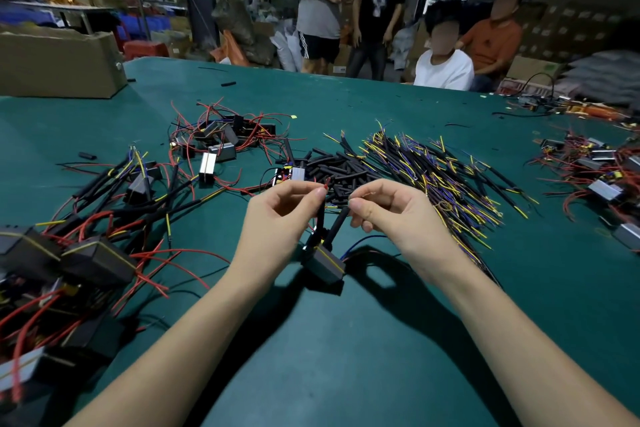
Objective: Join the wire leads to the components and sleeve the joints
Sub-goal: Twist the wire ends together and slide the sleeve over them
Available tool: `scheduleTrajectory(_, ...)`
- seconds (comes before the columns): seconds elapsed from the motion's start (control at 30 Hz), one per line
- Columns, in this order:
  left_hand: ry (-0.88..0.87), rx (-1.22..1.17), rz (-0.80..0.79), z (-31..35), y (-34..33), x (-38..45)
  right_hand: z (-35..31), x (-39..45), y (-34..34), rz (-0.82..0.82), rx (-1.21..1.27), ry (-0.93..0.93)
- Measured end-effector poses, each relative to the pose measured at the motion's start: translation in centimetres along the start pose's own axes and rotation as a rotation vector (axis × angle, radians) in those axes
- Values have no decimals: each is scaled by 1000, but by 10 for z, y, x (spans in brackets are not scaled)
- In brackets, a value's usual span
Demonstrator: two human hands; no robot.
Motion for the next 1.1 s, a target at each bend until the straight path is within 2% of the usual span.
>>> scheduleTrajectory(0.17, -53, 25, -92, 2, -10, -5, -5, -2, -10, -13, -8, 30)
scheduleTrajectory(0.37, -74, 90, -136, -1, -17, -9, -8, -2, -8, 102, 5, 65)
scheduleTrajectory(0.57, -119, 109, -174, 1, -20, -12, -1, -2, -7, 184, 184, 19)
scheduleTrajectory(0.7, -38, -3, -203, -2, -21, -11, -3, -3, -16, 131, 179, 45)
scheduleTrajectory(0.83, 73, -112, -250, -7, -22, -9, -6, -5, -14, 152, 122, 66)
scheduleTrajectory(1.1, -101, 57, -164, -4, -17, -4, 3, -2, -15, 185, 233, 9)
Point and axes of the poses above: each hand's wrist, its own x-axis towards the middle knuckle, its own y-axis out of the back of the hand, z = x × y, the point moved 5 cm from there along x, towards the middle knuckle, and after that the axes turned 7 degrees about -x, right-handed, at the moved point
